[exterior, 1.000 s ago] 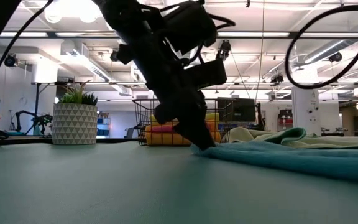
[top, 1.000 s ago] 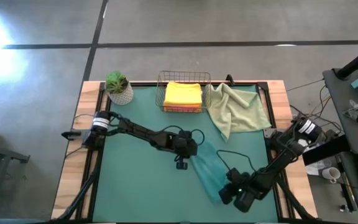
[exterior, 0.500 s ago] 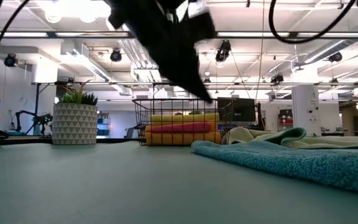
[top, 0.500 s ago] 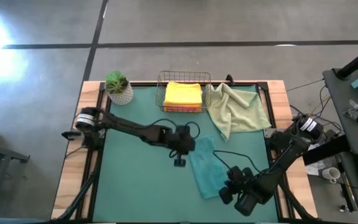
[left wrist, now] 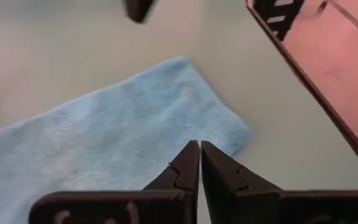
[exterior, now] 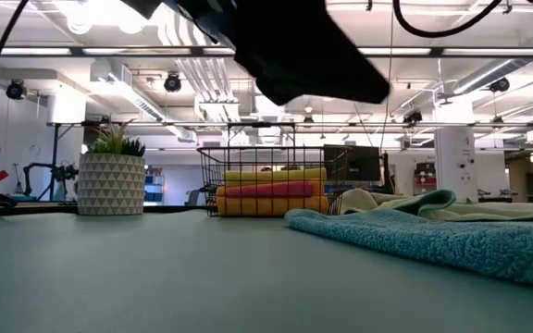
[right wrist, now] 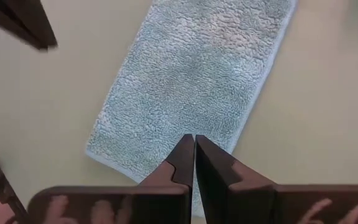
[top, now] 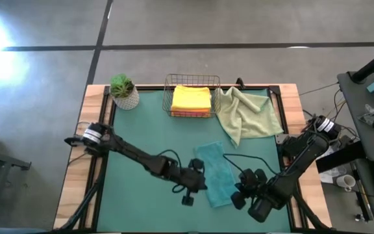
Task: Fold microfiber towels
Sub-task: Fold the blue microfiber towel
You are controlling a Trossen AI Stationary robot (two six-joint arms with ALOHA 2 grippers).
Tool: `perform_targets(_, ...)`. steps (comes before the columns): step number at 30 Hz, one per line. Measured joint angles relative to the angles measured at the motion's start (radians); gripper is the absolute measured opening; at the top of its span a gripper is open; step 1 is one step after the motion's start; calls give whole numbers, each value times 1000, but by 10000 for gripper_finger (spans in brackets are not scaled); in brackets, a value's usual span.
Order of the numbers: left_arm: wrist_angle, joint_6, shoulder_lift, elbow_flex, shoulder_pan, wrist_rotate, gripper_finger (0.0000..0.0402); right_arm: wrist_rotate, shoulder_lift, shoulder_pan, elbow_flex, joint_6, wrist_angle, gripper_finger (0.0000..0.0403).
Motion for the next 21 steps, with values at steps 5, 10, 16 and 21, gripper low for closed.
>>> perform_targets(5,131,-20,54,0,-29,-4,2,0,-1,-4,4,-40,-3,8)
perform_targets(10,236,-76,125,12,-33,-7,2,1,-1,-4,4,-51,-3,8)
perform_targets(16,252,-88,196,62,-30,-38,2,2,-1,-5,3,-72,0,8)
perform_targets(21,231,-89,221,62,-28,-51,2,2,-1,-4,2,-87,3,8)
